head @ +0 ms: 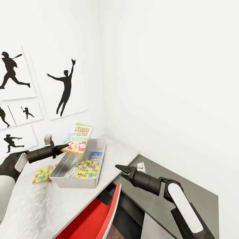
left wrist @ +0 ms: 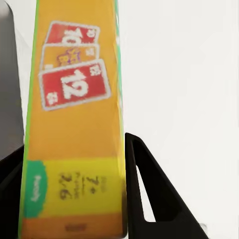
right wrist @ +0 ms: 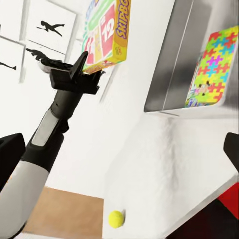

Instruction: Put all the toys in the child's room - the three board games (two on the bed and one on the table), the two jigsaw puzzles on the table, and the tennis ball on the table - inside the toy box on the table in the child's room.

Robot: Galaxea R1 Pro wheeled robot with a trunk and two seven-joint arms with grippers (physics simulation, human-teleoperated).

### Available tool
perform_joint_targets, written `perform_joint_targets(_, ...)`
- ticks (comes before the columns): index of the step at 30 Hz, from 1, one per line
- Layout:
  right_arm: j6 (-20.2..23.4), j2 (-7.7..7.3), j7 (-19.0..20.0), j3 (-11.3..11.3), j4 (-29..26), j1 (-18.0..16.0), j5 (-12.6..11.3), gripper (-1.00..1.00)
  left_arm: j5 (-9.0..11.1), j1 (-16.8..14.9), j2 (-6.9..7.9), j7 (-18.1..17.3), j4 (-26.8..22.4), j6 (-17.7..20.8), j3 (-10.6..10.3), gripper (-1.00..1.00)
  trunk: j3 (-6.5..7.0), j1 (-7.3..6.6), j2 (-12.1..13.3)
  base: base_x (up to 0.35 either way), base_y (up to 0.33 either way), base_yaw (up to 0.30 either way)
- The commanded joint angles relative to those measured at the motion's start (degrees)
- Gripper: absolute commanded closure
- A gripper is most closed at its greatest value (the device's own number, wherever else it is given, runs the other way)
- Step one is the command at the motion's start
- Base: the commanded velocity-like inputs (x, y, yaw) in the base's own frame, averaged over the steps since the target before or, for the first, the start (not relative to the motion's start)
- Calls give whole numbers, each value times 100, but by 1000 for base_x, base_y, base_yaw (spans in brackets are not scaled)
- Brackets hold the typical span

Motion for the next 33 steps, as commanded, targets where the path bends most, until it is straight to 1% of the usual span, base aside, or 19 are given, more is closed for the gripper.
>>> perform_joint_targets(1,10,-6,-61,2,-5,-5,-48,-100,12,-124,-50,200,18,43,15,100,-9,1,-8,0,0,0)
perform_joint_targets(2,12,-8,-74,-1,-5,-5,-48,-100,17,-236,-109,401,49,44,14,100,-9,1,-8,0,0,0)
perform_joint_targets(3,13,-7,-76,-2,-5,-5,-49,-100,19,-292,-139,503,74,45,13,100,-9,1,-8,0,0,0)
perform_joint_targets(6,15,-12,5,-6,-5,-5,-50,-100,31,-639,-277,1154,388,33,19,100,-9,1,-8,0,0,0)
perform_joint_targets(8,16,-13,56,-8,-5,-5,-50,-100,36,-729,-309,1351,480,23,23,100,-9,1,-8,0,0,0)
perform_joint_targets(9,16,-17,117,-12,-5,-5,-50,-100,35,-790,-352,1525,542,-18,25,100,-9,1,-8,0,0,0)
perform_joint_targets(11,16,-21,205,-46,-5,-5,-50,-100,35,-856,-432,1741,619,-170,29,100,-9,1,-8,0,0,0)
perform_joint_targets(13,18,-22,244,-99,-5,-5,-50,-100,32,-877,-483,1823,678,-330,35,100,-9,1,-8,0,0,0)
perform_joint_targets(14,25,-23,267,-175,-5,-5,-53,-100,27,-888,-510,1865,817,-481,42,100,-9,1,-8,0,0,0)
perform_joint_targets(16,37,-23,286,-265,-5,-5,-56,-100,16,-895,-515,1891,1070,-684,50,100,-9,1,-8,0,0,0)
perform_joint_targets(18,52,-24,294,-310,-5,-5,-61,-100,11,-898,-511,1898,1221,-880,53,100,-9,1,-8,0,0,0)
perform_joint_targets(23,66,-24,299,-336,-5,-5,-66,-100,6,-895,-497,1890,1363,-1093,29,100,-9,1,-8,0,0,0)
perform_joint_targets(24,68,-24,299,-338,-5,-5,-67,-100,-5,-894,-493,1886,1485,-1238,25,100,-9,1,-8,0,0,0)
perform_joint_targets(25,68,-24,299,-339,-5,-5,-67,-100,-8,-894,-492,1885,1529,-1297,24,100,-9,1,-8,0,0,0)
perform_joint_targets(26,68,-24,300,-340,-5,-5,-67,-100,-16,-894,-490,1878,1668,-1487,16,100,-9,1,-8,0,0,0)
perform_joint_targets(28,69,-24,300,-343,-5,-5,-67,-100,-26,-892,-488,1872,1797,-1623,8,100,-9,1,-8,0,0,0)
perform_joint_targets(33,69,-24,300,-349,-5,-5,-67,-100,-36,-859,-482,1860,1953,-1760,-7,100,-9,1,-8,0,0,0)
